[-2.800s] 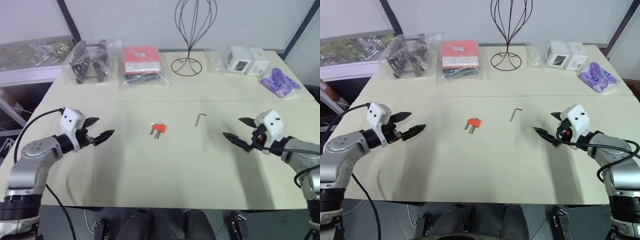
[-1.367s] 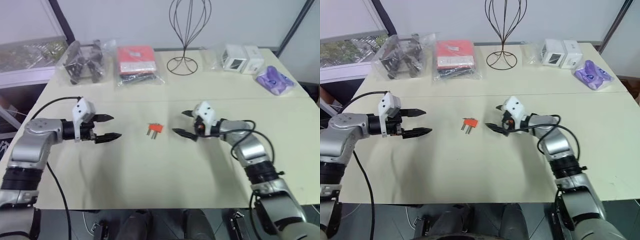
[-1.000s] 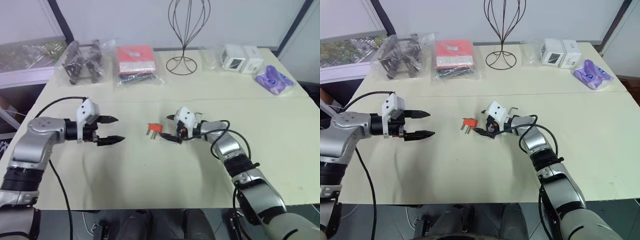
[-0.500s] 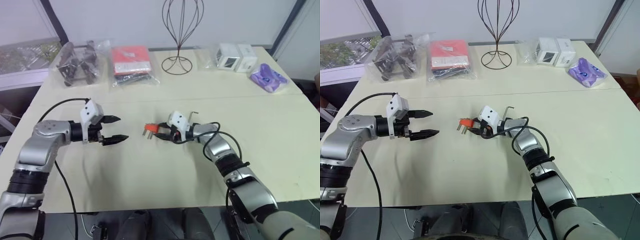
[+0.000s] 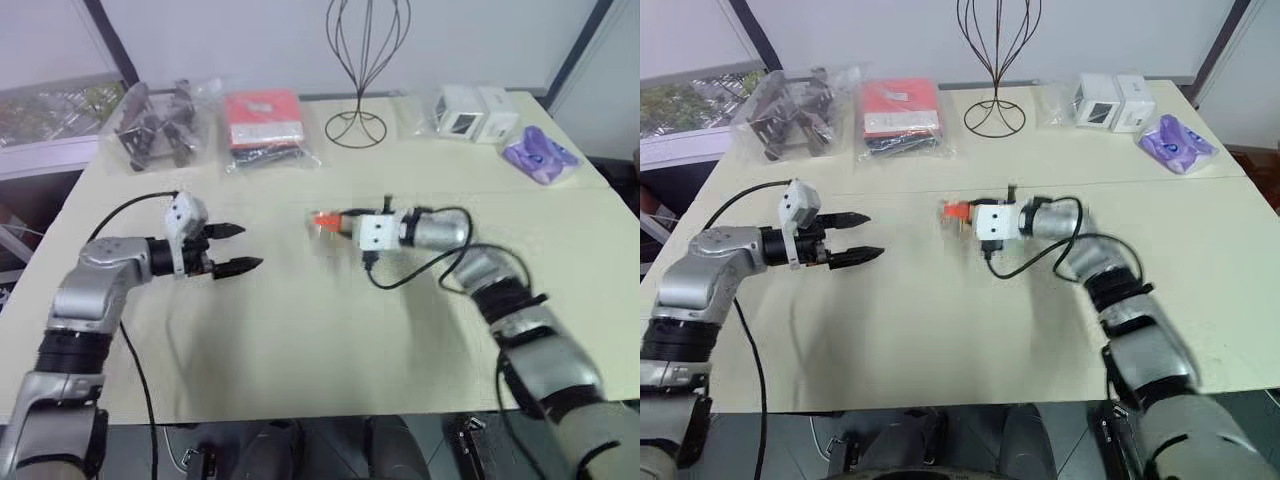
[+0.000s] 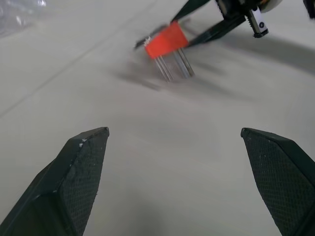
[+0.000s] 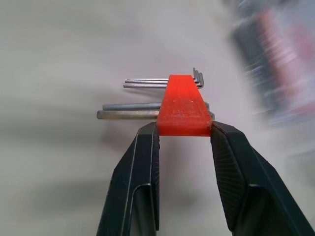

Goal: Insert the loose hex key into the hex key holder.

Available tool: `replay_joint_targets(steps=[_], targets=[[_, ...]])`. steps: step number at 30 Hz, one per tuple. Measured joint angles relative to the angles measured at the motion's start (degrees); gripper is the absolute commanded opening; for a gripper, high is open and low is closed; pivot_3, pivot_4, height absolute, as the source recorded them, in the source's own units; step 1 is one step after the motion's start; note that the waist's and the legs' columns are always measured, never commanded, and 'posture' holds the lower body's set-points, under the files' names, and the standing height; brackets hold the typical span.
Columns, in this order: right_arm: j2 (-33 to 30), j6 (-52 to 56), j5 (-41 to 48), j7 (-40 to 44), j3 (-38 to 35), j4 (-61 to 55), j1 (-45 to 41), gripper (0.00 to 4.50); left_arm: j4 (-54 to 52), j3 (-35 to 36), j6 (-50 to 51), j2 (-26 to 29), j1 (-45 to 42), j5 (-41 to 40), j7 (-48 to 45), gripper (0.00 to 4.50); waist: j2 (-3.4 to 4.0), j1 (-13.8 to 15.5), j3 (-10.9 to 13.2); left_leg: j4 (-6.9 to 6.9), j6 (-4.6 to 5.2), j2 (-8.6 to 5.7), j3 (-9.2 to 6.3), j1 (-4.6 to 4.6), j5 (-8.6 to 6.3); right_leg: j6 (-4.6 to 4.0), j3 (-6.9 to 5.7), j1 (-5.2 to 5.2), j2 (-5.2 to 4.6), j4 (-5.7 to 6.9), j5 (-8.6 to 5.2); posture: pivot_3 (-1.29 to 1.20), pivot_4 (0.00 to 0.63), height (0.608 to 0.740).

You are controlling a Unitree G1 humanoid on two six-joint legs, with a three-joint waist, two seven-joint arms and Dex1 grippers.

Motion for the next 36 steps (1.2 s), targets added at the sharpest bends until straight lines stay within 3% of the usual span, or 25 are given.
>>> replay_joint_targets(steps=[5, 11, 20, 34, 36], targets=[[-5.08, -13.00, -9.85, -9.00, 1.28, -0.94, -8.25, 0.93, 3.69, 0.03, 0.18, -3.69, -6.00, -1.83, -1.13, 4.50, -0.03, -0.59, -0.02, -0.12, -0.04, 0.18, 0.16, 0.02, -0.01, 0.00, 0.09, -0.08, 0.12, -0.04, 0.00, 0.00, 0.150, 0.740], [-5.71, -19.87, -15.90, -17.24, 3.09, -0.27, -8.53, 0.93, 12.60, -0.02, -0.57, -8.38, -13.69, -2.41, -3.81, 4.50, -0.05, -0.60, -0.01, -0.08, -0.05, 0.16, 0.20, 0.01, 0.00, 0.00, 0.13, -0.09, 0.13, -0.03, 0.00, 0.00, 0.150, 0.740], [-5.81, -18.96, -15.64, -20.03, 2.94, -0.32, -8.75, 0.93, 26.78, -0.65, -4.06, -13.82, -24.04, -0.96, -9.49, 4.50, -0.06, -0.76, -0.01, -0.05, -0.04, 0.15, 0.21, 0.01, 0.00, 0.00, 0.13, -0.08, 0.15, -0.03, 0.00, 0.00, 0.150, 0.740], [-5.66, -14.08, -13.47, -19.40, 2.50, -5.32, -5.16, 0.93, 39.83, -0.71, -10.90, -18.55, -30.24, 2.87, -12.81, 4.50, -0.07, -1.40, 0.00, -0.01, -0.04, 0.15, 0.21, -0.02, -0.01, 0.01, 0.13, -0.08, 0.15, -0.02, 0.01, 0.00, 0.150, 0.740], [-5.63, -13.56, -13.01, -19.30, 2.43, -6.27, -4.50, 0.93, 41.45, -0.71, -11.61, -19.34, -30.70, 3.27, -13.29, 3.96, -0.07, -1.36, 0.00, 0.00, -0.04, 0.14, 0.20, -0.03, -0.01, 0.01, 0.13, -0.08, 0.15, -0.01, 0.01, 0.00, 0.150, 0.740]])
